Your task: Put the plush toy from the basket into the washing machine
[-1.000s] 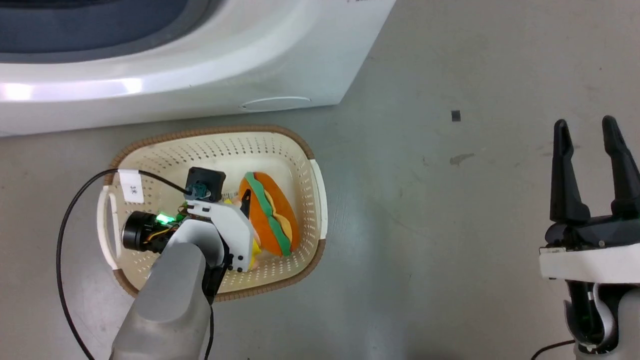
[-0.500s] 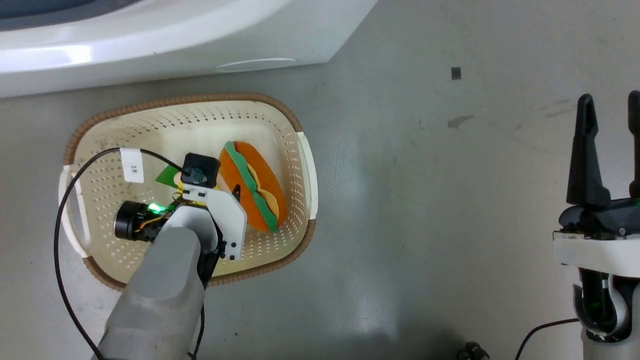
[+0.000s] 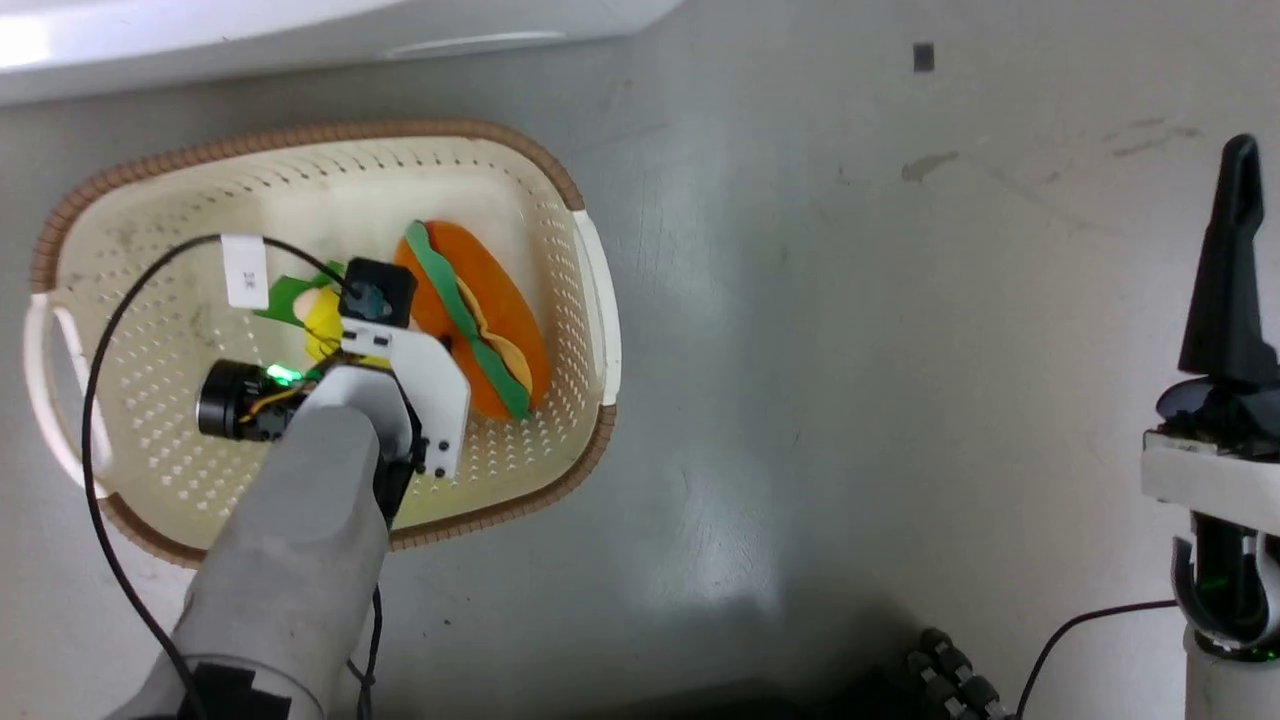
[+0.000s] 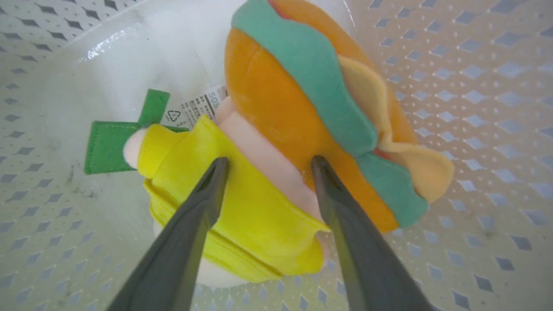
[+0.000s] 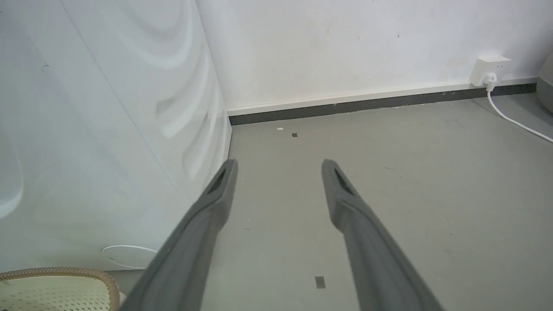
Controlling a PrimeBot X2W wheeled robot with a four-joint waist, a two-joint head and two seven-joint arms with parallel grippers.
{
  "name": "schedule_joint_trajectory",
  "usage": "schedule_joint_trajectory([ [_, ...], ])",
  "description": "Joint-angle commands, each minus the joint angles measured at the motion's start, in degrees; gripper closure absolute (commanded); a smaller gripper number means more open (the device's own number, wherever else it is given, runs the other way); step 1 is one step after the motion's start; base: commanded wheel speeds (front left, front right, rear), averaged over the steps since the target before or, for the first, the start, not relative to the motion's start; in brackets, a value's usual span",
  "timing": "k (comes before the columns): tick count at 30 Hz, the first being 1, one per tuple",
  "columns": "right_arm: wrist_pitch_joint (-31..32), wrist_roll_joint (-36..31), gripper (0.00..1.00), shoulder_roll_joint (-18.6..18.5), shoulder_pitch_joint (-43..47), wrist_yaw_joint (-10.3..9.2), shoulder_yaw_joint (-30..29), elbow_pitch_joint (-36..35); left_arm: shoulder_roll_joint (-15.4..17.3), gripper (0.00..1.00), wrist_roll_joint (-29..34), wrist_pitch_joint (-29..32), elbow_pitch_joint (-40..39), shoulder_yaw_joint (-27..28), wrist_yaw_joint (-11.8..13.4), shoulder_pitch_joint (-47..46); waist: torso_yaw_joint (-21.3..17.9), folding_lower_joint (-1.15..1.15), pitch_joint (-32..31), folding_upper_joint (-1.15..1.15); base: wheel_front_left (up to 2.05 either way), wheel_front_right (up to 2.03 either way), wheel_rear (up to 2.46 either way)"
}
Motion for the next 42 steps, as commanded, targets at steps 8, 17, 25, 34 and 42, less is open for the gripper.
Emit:
schedule_joint_trajectory([
  [8, -1.79, 2.35, 0.0, -0.01, -2.85, -0.04, -0.96, -1.87, 1.11, 0.0, -2.11, 0.2, 7.46, -2.43, 1.11, -6.01, -1.18, -0.01, 5.29, 0.0, 0.0, 0.0, 0.0],
  [17, -2.51, 3.14, 0.0, -0.01, -3.94, -0.04, -1.46, -2.86, 1.45, 1.0, -3.46, 0.99, 11.03, -3.98, 0.35, -8.36, -1.88, -0.01, 7.42, 0.0, 0.0, 0.0, 0.0],
  [25, -2.51, 2.72, 0.0, -0.01, -3.82, -0.04, -1.69, -2.27, 0.94, 1.0, -4.25, -0.18, 11.03, -4.41, -0.17, -7.58, -1.51, -0.01, 5.22, 0.0, 0.0, 0.0, 0.0],
  [34, -2.51, 0.82, 0.0, -0.01, -1.83, -0.04, -0.9, -0.91, -0.88, 1.0, -6.02, -5.13, 11.03, -4.54, -2.56, -4.09, 0.82, -0.01, -4.16, 0.0, 0.0, 0.0, 0.0],
  [42, -2.51, -2.11, 0.0, -0.01, 2.2, -0.04, -1.75, 1.31, -3.38, 1.0, -8.39, -10.55, 11.03, -4.01, -4.33, -0.72, 4.85, -0.01, -13.32, 0.0, 0.0, 0.0, 0.0],
])
